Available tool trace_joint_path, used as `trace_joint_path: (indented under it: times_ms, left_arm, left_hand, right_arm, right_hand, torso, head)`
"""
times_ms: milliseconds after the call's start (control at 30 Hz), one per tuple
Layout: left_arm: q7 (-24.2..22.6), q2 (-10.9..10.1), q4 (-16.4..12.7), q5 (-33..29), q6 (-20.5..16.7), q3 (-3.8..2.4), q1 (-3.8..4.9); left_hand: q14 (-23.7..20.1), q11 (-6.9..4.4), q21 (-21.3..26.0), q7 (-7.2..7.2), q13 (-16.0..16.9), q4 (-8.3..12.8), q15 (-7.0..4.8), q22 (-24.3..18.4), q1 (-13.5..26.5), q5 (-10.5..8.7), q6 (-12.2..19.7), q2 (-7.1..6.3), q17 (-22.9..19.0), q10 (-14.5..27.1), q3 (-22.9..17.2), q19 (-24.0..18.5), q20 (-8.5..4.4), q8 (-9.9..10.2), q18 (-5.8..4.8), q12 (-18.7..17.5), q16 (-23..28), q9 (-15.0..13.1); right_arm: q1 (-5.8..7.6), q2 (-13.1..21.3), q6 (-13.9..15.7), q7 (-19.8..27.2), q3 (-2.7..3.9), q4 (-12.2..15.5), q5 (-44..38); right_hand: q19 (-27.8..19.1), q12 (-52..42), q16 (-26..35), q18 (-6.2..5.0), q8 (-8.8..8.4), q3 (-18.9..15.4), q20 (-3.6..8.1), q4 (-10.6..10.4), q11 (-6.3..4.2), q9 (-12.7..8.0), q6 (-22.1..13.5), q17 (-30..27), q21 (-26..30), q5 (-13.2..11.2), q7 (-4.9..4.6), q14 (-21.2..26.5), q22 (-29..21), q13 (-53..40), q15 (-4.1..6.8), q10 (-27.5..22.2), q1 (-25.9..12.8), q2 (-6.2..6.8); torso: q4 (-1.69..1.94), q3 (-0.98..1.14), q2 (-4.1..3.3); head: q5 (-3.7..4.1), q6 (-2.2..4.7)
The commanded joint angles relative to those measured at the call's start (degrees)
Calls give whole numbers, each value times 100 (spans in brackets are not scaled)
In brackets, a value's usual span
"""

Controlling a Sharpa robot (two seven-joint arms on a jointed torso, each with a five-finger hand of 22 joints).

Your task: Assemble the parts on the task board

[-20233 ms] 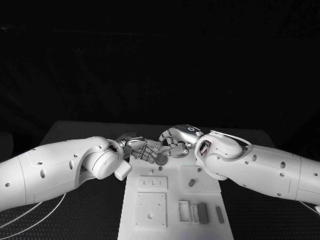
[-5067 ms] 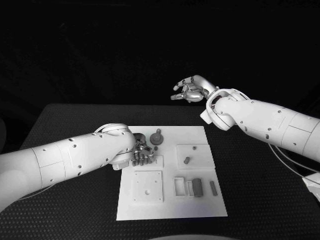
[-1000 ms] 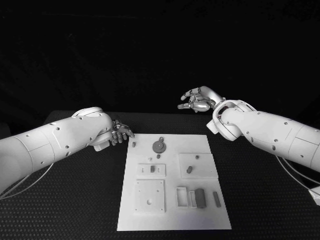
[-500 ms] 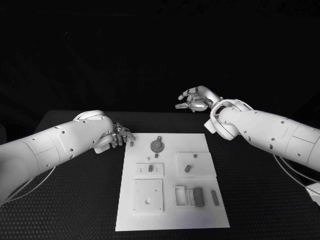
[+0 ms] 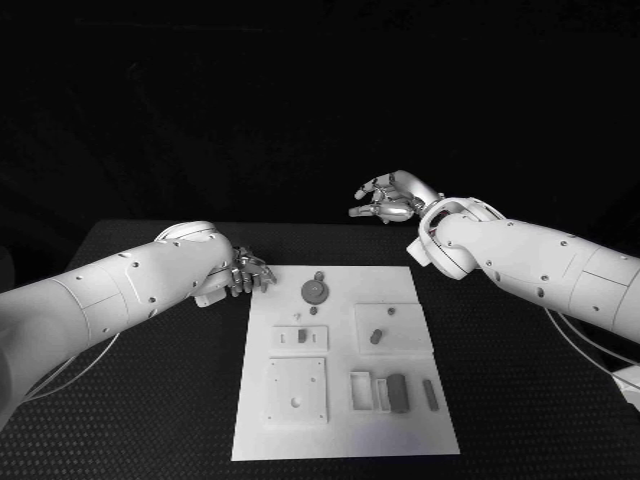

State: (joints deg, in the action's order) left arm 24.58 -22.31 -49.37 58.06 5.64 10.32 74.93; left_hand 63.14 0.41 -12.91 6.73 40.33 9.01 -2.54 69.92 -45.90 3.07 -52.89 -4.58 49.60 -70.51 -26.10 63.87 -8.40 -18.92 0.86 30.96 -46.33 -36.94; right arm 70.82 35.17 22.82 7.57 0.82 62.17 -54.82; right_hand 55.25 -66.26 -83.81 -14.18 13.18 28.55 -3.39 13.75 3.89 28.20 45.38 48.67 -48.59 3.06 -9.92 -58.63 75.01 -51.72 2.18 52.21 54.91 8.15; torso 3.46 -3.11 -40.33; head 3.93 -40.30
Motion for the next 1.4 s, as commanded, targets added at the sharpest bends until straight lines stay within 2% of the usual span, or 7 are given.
trace_joint_path:
  times_ms: [33,500,867,1033,1133,1333,1400]
  left_arm:
    - [-161,43,54,13,159,-1,-21]
    - [-175,150,204,13,241,7,-61]
    - [-220,178,329,89,247,9,-82]
    - [-252,200,385,87,263,9,-96]
    - [-272,219,401,77,285,9,-110]
    - [-281,243,404,52,279,9,-124]
    - [-286,246,413,52,258,9,-124]
  left_hand:
    - [-42,-8,38,-8,-14,21,-14,12,-13,-24,13,62,-17,48,-11,-44,12,17,0,21,-27,2]
    - [-54,-9,51,-9,-37,103,-7,42,-80,-23,3,156,-76,45,4,-45,20,7,1,22,-62,6]
    - [-74,-30,79,-36,-67,169,0,77,-113,-22,-77,406,-160,44,23,-47,29,-42,0,26,-120,1]
    - [-82,-39,91,-47,-79,206,3,93,-120,-22,-119,526,-196,41,38,-46,32,-66,-1,31,-149,-2]
    - [-84,-45,96,-55,-83,226,3,100,-123,-22,-141,560,-210,39,46,-44,32,-78,0,34,-161,-4]
    - [-76,-76,108,-91,-101,336,-1,126,-187,-21,-252,770,-262,15,35,-25,29,-137,3,49,-216,-15]
    - [-90,-82,121,-99,-115,336,-3,131,-271,-27,-281,733,-293,25,-98,-17,30,-152,3,42,-229,-15]
  right_arm:
    - [-1,-7,-76,38,3,4,-12]
    - [-1,-20,-81,38,3,7,-13]
    - [-1,-24,-85,37,3,6,-13]
    - [-1,-24,-86,37,3,5,-14]
    - [-1,-24,-86,38,3,4,-14]
    - [-1,-25,-86,36,3,7,-14]
    - [-1,-24,-88,37,3,8,-14]
  right_hand:
    - [-41,36,26,-82,3,9,-9,-27,5,-9,0,-9,23,-18,-46,31,63,8,3,-11,-32,-13]
    - [-39,35,25,-82,5,6,-10,-24,5,-10,0,-12,23,-19,-46,28,64,15,3,-7,-31,-15]
    - [-37,34,24,-82,6,4,-10,-22,4,-10,0,-15,23,-19,-46,25,65,20,3,-4,-31,-18]
    - [-36,34,24,-82,6,3,-11,-21,4,-11,1,-16,23,-19,-46,25,65,23,3,-3,-31,-19]
    - [-36,34,24,-82,7,3,-11,-20,4,-11,1,-16,23,-19,-46,24,65,24,3,-2,-31,-19]
    - [-35,33,24,-82,7,2,-11,-19,4,-11,1,-18,23,-18,-46,23,65,27,3,-1,-30,-21]
    - [-35,33,23,-82,8,1,-11,-19,4,-11,1,-18,23,-18,-46,23,65,28,3,0,-30,-21]
  torso:
    - [-4,0,-3]
    - [0,4,-8]
    - [4,4,-3]
    - [-5,6,-4]
    - [-6,8,-5]
    - [0,5,-3]
    - [0,6,-2]
  head:
    - [4,0]
    - [20,-12]
    - [30,-31]
    - [32,-28]
    - [31,-32]
    - [33,-33]
    - [34,-33]
